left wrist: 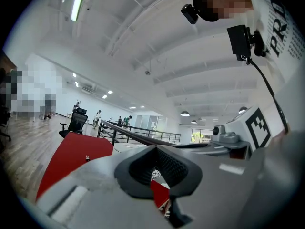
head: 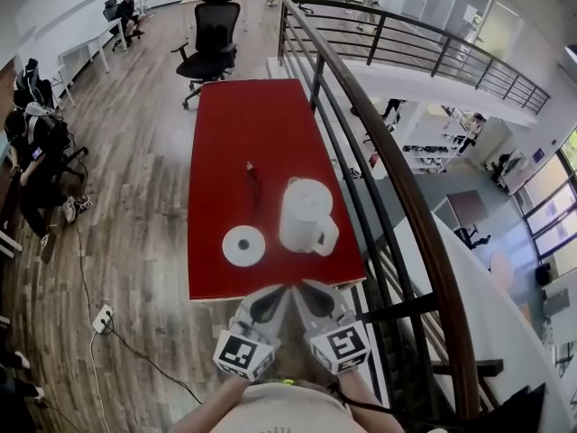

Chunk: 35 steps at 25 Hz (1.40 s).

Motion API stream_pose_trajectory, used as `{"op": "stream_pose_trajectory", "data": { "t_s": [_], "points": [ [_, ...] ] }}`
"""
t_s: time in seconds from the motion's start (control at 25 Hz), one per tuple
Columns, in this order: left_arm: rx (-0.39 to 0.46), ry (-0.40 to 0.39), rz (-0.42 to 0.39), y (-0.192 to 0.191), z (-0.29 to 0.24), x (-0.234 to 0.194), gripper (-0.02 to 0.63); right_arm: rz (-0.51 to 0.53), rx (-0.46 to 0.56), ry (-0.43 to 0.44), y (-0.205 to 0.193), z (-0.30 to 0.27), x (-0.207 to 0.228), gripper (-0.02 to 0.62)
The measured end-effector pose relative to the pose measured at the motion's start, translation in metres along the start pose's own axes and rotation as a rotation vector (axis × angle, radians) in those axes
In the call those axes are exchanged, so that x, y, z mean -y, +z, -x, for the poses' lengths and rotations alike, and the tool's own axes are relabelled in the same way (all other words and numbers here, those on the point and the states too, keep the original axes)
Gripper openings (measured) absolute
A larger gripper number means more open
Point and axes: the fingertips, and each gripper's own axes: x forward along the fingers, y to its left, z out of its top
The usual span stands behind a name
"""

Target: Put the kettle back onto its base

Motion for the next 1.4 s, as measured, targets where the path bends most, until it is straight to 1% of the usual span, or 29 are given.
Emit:
{"op": "stream_pose_trajectory", "data": {
  "t_s": [0.08,0.16,0.28,0.36,0.4,0.52,0.6,0.68,0.8,0.92,1.0,1.08,1.2,1.28,1.4],
  "points": [
    [0.008,-0.006,0.011,0.003,-0.007,-0.010,-0.008,0.003,-0.001,-0.014,0.000,-0.010,0.006,0.031],
    [-0.002,-0.021,0.010,-0.001,-0.011,-0.021,-0.008,0.002,-0.007,-0.027,-0.001,-0.020,0.011,0.031],
    [-0.008,-0.020,0.032,-0.006,-0.016,-0.035,-0.008,-0.004,-0.014,-0.042,-0.003,-0.032,0.016,0.031],
    [-0.028,-0.028,0.014,-0.012,-0.018,-0.042,-0.008,-0.008,-0.018,-0.048,-0.005,-0.037,0.020,0.031],
    [-0.038,-0.033,0.007,-0.016,-0.018,-0.043,-0.008,-0.010,-0.021,-0.048,-0.007,-0.039,0.021,0.031],
    [-0.041,-0.041,0.027,-0.021,-0.025,-0.040,-0.009,-0.017,-0.033,-0.033,-0.012,-0.043,0.025,0.031],
    [-0.054,-0.043,0.018,-0.025,-0.032,-0.040,-0.009,-0.017,-0.038,-0.020,-0.013,-0.047,0.030,0.031],
    [-0.057,-0.030,0.016,-0.025,-0.040,-0.042,-0.009,-0.009,-0.040,-0.004,-0.011,-0.051,0.036,0.031],
    [-0.040,0.003,0.026,-0.019,-0.049,-0.043,-0.008,-0.010,-0.045,0.015,-0.011,-0.055,0.044,0.031],
    [-0.048,0.025,-0.008,-0.024,-0.056,-0.047,-0.008,0.002,-0.044,0.033,-0.013,-0.059,0.054,0.031],
    [-0.050,0.041,-0.002,-0.026,-0.061,-0.051,-0.008,0.012,-0.049,0.041,-0.016,-0.063,0.059,0.032],
    [-0.053,0.056,0.012,-0.029,-0.066,-0.055,-0.008,0.016,-0.060,0.037,-0.019,-0.067,0.064,0.050],
    [-0.061,0.071,0.013,-0.036,-0.071,-0.057,-0.008,0.039,-0.083,0.007,-0.026,-0.069,0.075,0.152],
    [-0.066,0.080,0.021,-0.039,-0.076,-0.058,-0.008,0.066,-0.102,-0.012,-0.032,-0.069,0.082,0.179],
    [-0.070,0.091,0.024,-0.044,-0.092,-0.061,-0.008,0.102,-0.107,-0.039,-0.033,-0.071,0.099,0.196]
  ]
}}
